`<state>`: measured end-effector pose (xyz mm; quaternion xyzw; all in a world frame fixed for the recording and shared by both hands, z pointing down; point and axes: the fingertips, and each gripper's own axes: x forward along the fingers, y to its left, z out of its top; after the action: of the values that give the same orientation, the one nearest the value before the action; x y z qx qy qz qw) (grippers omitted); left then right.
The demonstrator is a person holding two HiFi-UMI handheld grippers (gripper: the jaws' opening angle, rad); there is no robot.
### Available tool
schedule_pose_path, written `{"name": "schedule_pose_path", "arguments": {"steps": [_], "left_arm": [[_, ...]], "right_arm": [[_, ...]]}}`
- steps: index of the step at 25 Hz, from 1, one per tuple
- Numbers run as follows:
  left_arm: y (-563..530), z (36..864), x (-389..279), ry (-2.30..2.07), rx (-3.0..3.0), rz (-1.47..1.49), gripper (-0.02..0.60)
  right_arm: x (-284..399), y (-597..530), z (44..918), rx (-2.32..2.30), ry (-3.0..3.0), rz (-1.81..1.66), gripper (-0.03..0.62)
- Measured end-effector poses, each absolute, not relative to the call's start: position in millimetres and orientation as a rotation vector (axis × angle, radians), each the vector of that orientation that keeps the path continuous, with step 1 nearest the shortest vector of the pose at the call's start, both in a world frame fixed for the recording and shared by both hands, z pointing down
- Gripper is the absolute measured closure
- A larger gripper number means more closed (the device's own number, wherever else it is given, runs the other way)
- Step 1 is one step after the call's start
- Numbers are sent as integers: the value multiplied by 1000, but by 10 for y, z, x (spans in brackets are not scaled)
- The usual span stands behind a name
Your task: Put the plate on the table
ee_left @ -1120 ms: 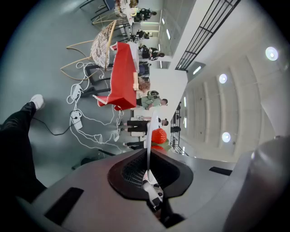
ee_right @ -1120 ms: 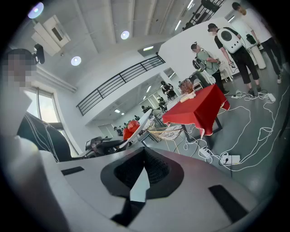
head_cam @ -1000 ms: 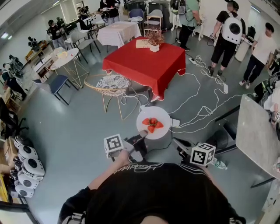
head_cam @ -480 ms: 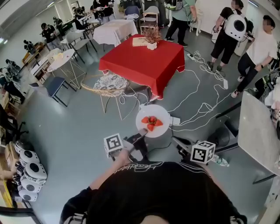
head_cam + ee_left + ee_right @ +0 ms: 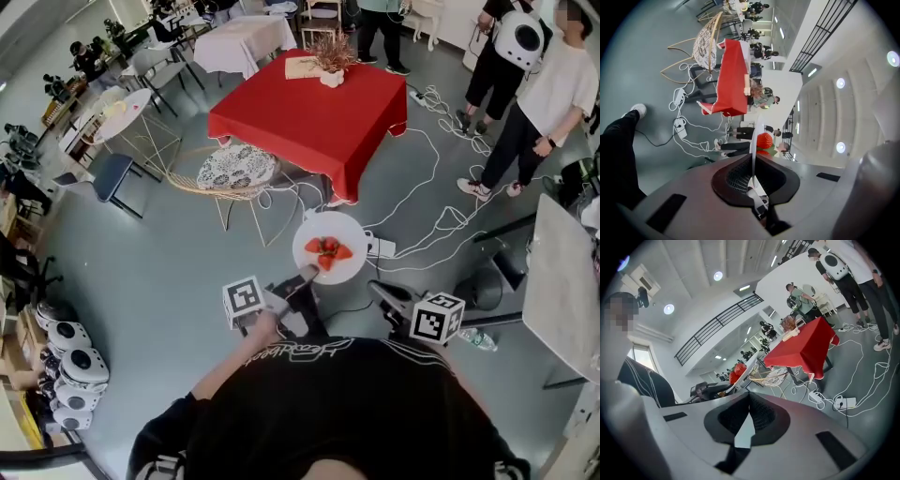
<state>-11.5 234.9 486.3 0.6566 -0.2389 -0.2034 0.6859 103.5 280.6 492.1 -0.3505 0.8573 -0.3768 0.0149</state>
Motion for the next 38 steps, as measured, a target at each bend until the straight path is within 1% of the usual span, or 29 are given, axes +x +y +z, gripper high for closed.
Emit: {"name": "schedule_pose_path", "arguments": {"steps": [9, 16, 22, 29, 38], "left_arm": [[1171, 4884, -395, -525, 1460, -428, 565], [381, 4739, -616, -509, 1475, -411, 565], [-202, 4780, -962, -518, 1472, -424, 565], [-578, 4858, -1299, -538, 1462, -443, 565], [-770, 4859, -1387, -582, 1456, -492, 565]], "right_arm": [[699, 1629, 5016, -1088, 2647, -1232, 586], [431, 857, 4847, -1097, 2647, -1226, 586], [123, 243, 4882, -1090, 2660, -1227, 586], [-187, -132, 4870, -1079, 2693, -1204, 586], [-163, -379, 4879, -1028, 2732, -1197, 586]]}}
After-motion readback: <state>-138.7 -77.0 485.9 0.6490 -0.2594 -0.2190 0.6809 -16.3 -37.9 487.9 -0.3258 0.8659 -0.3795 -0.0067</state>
